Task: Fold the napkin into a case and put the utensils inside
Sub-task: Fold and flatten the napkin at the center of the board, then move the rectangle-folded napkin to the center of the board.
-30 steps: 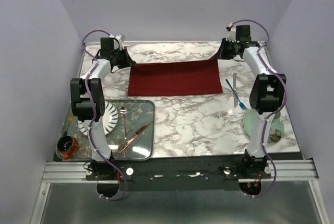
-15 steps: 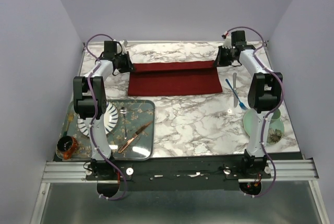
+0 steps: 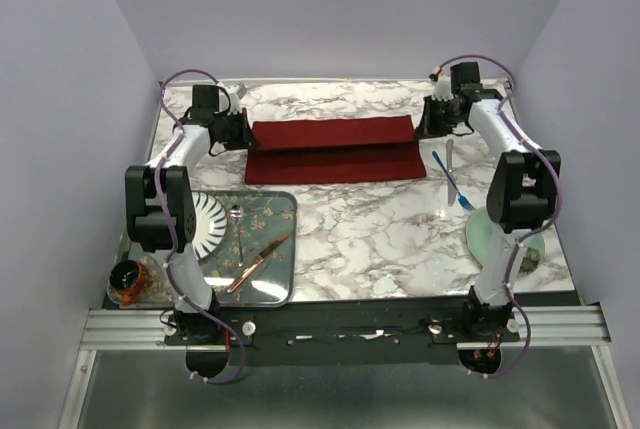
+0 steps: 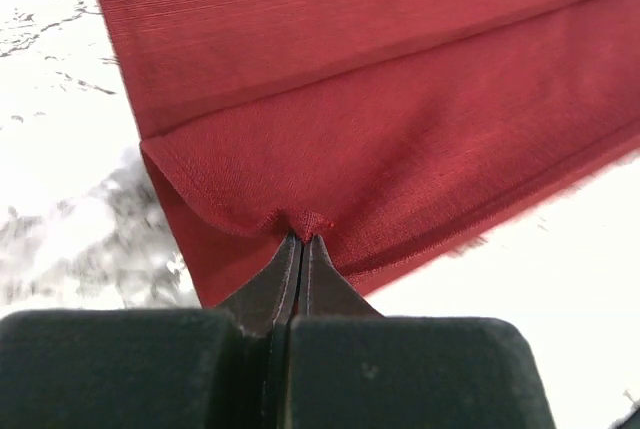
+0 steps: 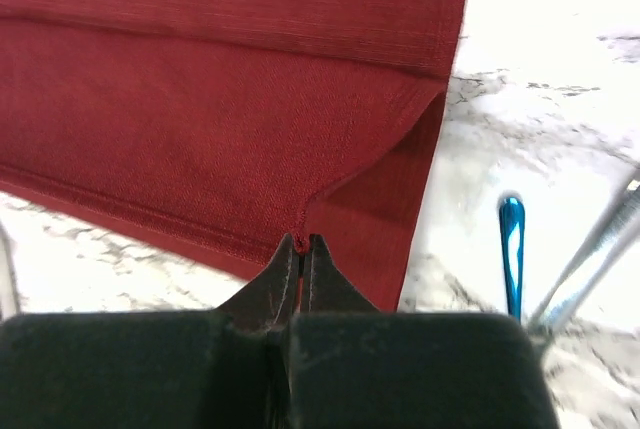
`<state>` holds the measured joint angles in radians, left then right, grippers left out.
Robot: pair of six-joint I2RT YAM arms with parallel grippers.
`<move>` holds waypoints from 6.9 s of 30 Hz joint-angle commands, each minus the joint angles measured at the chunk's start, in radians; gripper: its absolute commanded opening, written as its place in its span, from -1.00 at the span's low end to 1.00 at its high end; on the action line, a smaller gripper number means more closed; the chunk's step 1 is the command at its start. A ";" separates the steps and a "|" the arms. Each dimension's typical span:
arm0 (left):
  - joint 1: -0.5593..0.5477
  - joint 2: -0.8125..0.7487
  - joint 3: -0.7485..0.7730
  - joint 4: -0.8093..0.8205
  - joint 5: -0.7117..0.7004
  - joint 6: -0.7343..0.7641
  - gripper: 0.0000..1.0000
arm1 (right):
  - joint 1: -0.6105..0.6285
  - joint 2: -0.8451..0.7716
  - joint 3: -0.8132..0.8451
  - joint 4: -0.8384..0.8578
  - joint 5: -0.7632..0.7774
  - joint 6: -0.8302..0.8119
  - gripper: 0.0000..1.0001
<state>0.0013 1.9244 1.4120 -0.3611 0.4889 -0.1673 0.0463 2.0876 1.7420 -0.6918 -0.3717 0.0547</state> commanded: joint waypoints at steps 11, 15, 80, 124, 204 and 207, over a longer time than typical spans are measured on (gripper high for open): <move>0.083 -0.595 -0.229 -0.140 0.020 0.048 -1.00 | -0.063 -0.547 -0.298 -0.057 0.033 -0.047 -0.99; 0.083 -0.660 -0.278 -0.188 0.005 0.042 -1.00 | -0.063 -0.575 -0.325 -0.078 0.062 -0.047 -0.99; -0.087 0.576 0.797 -0.439 -0.317 0.163 0.54 | -0.014 0.466 0.626 -0.230 0.028 -0.065 0.96; -0.126 0.565 0.780 -0.535 -0.340 0.213 0.21 | 0.055 0.485 0.689 -0.318 0.126 -0.285 0.12; -0.262 0.597 0.834 -0.584 -0.406 0.244 -0.48 | 0.297 0.259 0.127 -0.690 0.074 -0.543 -0.69; -0.259 0.585 0.843 -0.564 -0.365 0.233 -0.30 | 0.337 0.241 0.048 -0.693 -0.071 -0.530 -0.70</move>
<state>-0.2638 2.4733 2.2364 -0.9485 0.1146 0.0536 0.3176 2.3390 1.9038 -1.3319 -0.2203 -0.4793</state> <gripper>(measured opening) 0.268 0.154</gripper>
